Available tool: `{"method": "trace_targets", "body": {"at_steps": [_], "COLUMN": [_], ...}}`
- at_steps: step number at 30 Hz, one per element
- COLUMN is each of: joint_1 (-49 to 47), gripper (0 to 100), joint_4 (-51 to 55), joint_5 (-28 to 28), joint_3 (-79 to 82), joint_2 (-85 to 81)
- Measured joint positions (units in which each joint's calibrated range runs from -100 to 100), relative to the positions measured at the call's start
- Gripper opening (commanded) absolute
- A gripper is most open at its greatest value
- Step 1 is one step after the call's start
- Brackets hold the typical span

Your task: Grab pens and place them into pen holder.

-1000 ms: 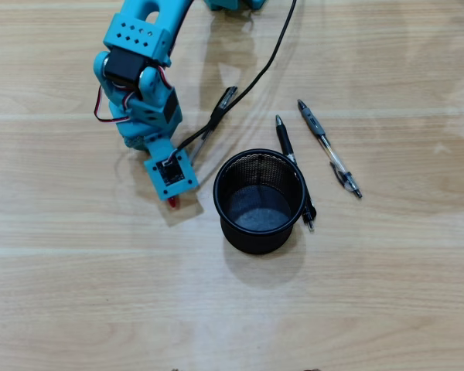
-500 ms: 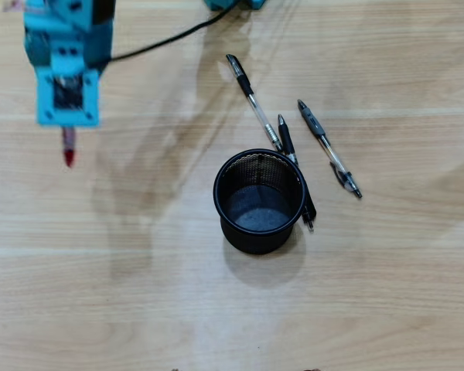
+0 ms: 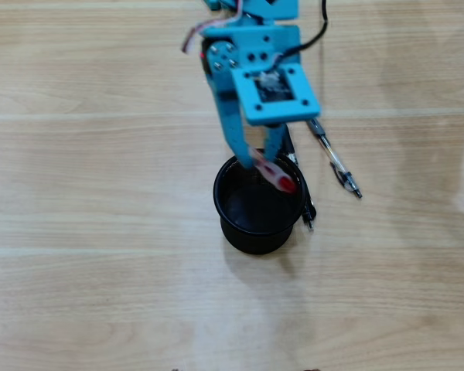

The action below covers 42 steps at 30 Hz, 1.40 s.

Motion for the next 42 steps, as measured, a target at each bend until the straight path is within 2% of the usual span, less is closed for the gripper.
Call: {"method": "trace_targets", "body": {"at_steps": [15,18,21,32,35,37,41,42], "joint_1": [-0.8,-0.8,-0.8,-0.8,0.3,2.4,7.9,7.9], "gripper": [2,8,13,16,19,19,21,22], "joint_4": [-21.5,-23.4,-23.9,-24.2,-18.9,-10.9,12.1,22.1], "joint_5": [-1.0,-1.9,-2.0,2.8,6.7,9.6,12.7,13.2], "joint_3": [34.2,39.9,41.3,41.5,41.5,41.5,44.6,48.2], "joint_2": [-0.2,0.2,-0.6,-12.1,-18.6,-23.8,-31.3,-32.1]}}
